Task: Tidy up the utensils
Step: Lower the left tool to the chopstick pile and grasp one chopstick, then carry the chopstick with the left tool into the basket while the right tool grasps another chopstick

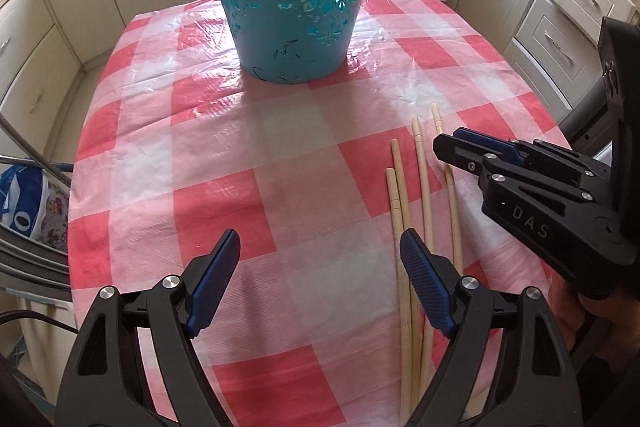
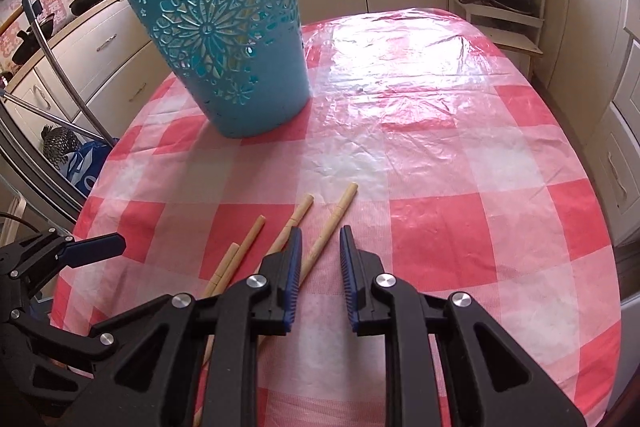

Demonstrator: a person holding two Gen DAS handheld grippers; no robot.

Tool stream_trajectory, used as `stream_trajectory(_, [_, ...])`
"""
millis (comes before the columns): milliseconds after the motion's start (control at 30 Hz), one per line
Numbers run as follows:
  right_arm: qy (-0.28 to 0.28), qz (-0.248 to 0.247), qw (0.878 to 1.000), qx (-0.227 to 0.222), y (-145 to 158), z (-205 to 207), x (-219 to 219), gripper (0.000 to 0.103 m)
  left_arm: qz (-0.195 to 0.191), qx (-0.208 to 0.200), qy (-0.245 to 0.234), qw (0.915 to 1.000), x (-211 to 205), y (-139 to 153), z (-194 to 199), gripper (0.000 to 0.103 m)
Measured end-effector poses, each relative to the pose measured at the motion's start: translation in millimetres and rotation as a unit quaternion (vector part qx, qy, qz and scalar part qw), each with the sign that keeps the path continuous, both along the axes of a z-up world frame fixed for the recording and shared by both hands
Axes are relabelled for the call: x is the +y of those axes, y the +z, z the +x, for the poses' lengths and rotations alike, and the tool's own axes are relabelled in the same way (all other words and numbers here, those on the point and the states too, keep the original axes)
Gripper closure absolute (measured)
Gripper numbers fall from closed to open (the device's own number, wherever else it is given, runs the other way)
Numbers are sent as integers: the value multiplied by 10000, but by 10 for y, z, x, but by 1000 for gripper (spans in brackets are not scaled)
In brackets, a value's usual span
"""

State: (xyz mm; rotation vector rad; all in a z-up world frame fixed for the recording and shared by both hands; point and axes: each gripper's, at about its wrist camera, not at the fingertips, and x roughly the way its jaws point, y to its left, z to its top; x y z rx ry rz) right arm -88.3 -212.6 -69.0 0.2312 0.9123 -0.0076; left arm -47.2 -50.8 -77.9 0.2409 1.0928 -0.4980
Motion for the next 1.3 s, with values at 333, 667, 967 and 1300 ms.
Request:
stream_trajectory(333, [118,-141,9998,-29,-5,3,48,82,61,99,-80,9999,-80,-81,-8,25])
stream_trajectory(667, [323,-324,9989,-35,-9,24,173,67,344,-52,-120,9993,-146,-124,-3,25])
stream_trajectory(967, [863,-828,9925,264,4,218,268,70,211,-164,-9,9996,-138,-56,109,91])
stream_trajectory(1300, [1479,-521,9860,572,24,445,236,82,32,2,660,9978,136,-83,314,93])
